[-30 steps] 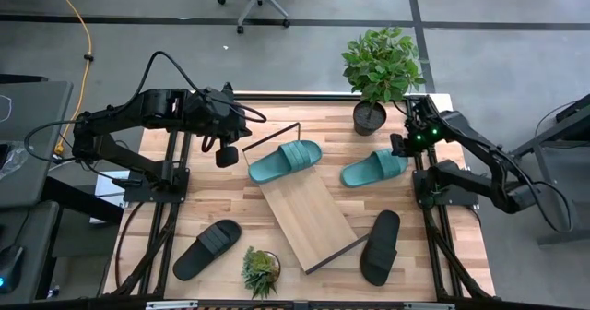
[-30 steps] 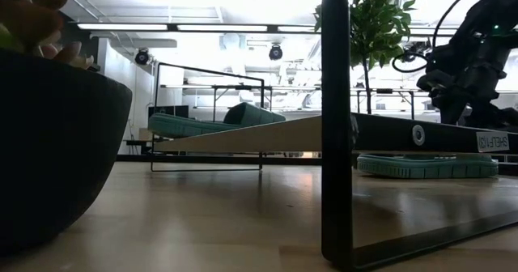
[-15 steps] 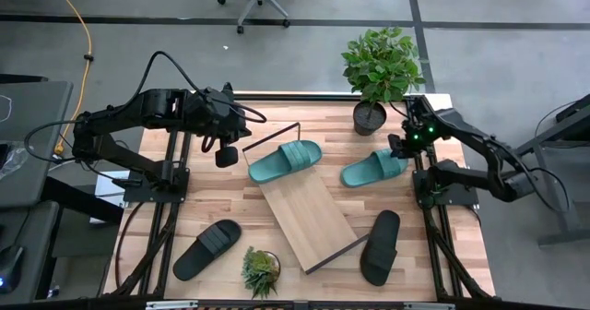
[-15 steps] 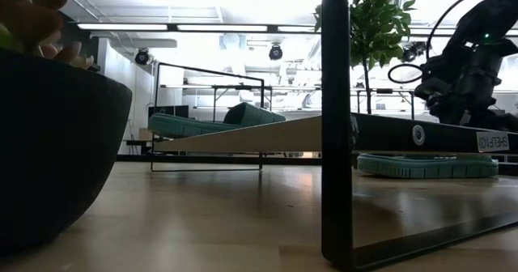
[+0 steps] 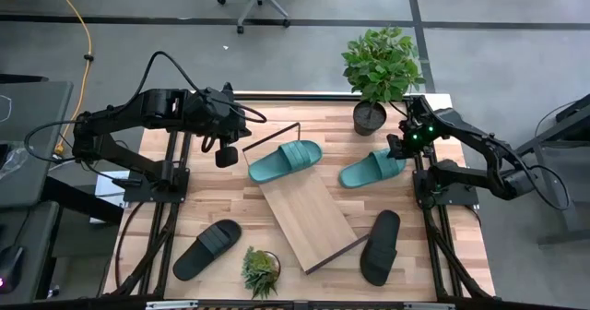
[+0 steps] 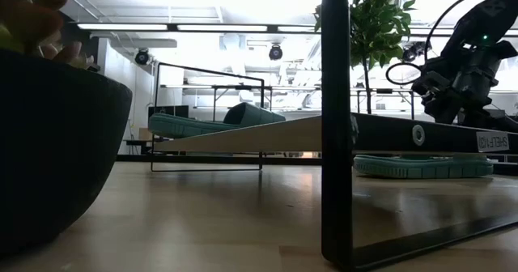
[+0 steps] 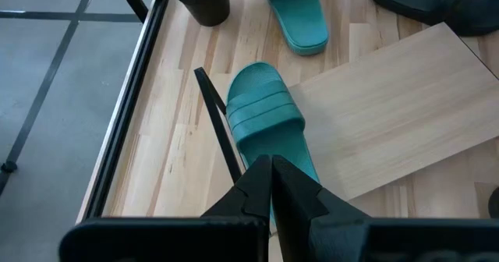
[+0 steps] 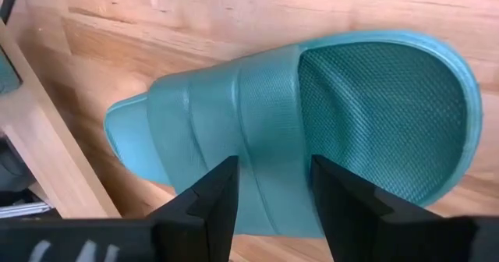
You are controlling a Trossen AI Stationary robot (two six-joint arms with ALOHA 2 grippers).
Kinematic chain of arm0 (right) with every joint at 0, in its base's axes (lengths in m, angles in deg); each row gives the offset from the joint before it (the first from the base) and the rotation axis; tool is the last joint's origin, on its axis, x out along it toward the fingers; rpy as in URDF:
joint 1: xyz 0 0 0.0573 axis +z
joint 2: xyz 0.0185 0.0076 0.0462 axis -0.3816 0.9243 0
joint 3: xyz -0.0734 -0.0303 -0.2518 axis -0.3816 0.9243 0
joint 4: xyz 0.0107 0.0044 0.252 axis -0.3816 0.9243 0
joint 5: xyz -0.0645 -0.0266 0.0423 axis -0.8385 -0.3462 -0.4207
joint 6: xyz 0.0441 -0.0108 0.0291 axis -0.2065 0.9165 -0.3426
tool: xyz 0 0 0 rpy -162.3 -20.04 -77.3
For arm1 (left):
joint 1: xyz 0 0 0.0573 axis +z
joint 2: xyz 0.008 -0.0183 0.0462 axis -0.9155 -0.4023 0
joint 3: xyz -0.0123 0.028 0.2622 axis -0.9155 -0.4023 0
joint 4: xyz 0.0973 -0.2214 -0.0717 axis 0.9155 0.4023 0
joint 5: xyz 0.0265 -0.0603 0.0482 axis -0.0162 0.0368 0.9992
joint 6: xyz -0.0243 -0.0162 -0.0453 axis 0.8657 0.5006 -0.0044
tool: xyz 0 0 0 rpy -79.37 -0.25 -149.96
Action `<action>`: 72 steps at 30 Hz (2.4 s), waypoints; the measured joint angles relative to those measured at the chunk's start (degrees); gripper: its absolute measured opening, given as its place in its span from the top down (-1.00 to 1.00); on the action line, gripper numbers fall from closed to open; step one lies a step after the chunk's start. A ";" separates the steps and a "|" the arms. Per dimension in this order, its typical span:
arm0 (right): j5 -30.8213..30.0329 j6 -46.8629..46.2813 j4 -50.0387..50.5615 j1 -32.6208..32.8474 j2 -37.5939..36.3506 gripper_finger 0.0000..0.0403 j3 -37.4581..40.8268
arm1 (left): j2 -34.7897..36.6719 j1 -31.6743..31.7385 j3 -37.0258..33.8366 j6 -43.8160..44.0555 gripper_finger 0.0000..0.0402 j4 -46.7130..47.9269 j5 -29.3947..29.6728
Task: Pick and place slides into the shelf
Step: Put the green slide on the shelf
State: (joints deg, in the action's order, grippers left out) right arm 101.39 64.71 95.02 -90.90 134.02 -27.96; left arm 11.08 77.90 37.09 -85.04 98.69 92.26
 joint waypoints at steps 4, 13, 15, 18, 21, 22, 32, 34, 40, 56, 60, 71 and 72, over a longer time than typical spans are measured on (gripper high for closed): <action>0.13 0.40 0.00 0.00 0.00 0.33 0.00 | 0.00 0.00 0.01 0.00 0.99 0.00 0.00; 0.48 0.66 -0.06 0.00 -0.02 0.76 0.00 | 0.01 0.00 0.00 0.02 0.99 0.00 0.00; 0.42 0.79 -0.04 0.00 -0.02 0.86 0.00 | 0.00 0.00 0.00 0.02 0.99 0.00 -0.02; 0.38 0.83 -0.02 -0.02 -0.02 0.97 0.00 | 0.01 0.00 0.00 0.02 0.99 -0.02 -0.02; 0.37 0.83 -0.02 -0.02 -0.02 0.97 0.00 | 0.01 0.00 0.00 0.02 0.99 -0.02 -0.02; 0.38 0.86 0.00 -0.02 -0.02 0.97 0.00 | 0.01 0.00 0.00 0.02 0.99 -0.02 -0.02; 1.66 1.47 1.09 0.00 -0.04 1.00 -0.02 | 0.01 0.00 0.00 0.02 0.99 -0.02 -0.02; 1.67 1.47 1.25 0.00 -0.07 1.00 -0.02 | 0.00 0.00 0.00 0.02 0.99 -0.02 -0.02; 3.28 2.41 2.48 0.00 -0.17 1.00 -0.04 | -0.01 0.00 0.00 0.02 0.99 -0.02 -0.02; 9.77 1.56 4.26 0.00 -10.91 1.00 -0.04 | -0.01 0.00 0.00 0.59 0.99 -0.04 -0.02; 11.21 0.34 4.43 0.00 -13.45 1.00 -0.04 | -0.01 0.00 0.00 0.70 0.99 -0.04 -0.02; 13.94 -4.04 4.72 0.00 -21.34 1.00 -0.04 | 0.01 0.00 0.00 0.94 0.99 -0.04 -0.02; 14.47 -4.46 4.70 0.00 -22.06 1.00 -0.04 | -0.01 0.00 0.00 0.98 0.99 -0.06 -0.02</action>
State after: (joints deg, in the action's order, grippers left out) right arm 115.86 60.25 99.72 -90.90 111.96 -28.01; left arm 11.07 77.90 37.09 -84.06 98.62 92.24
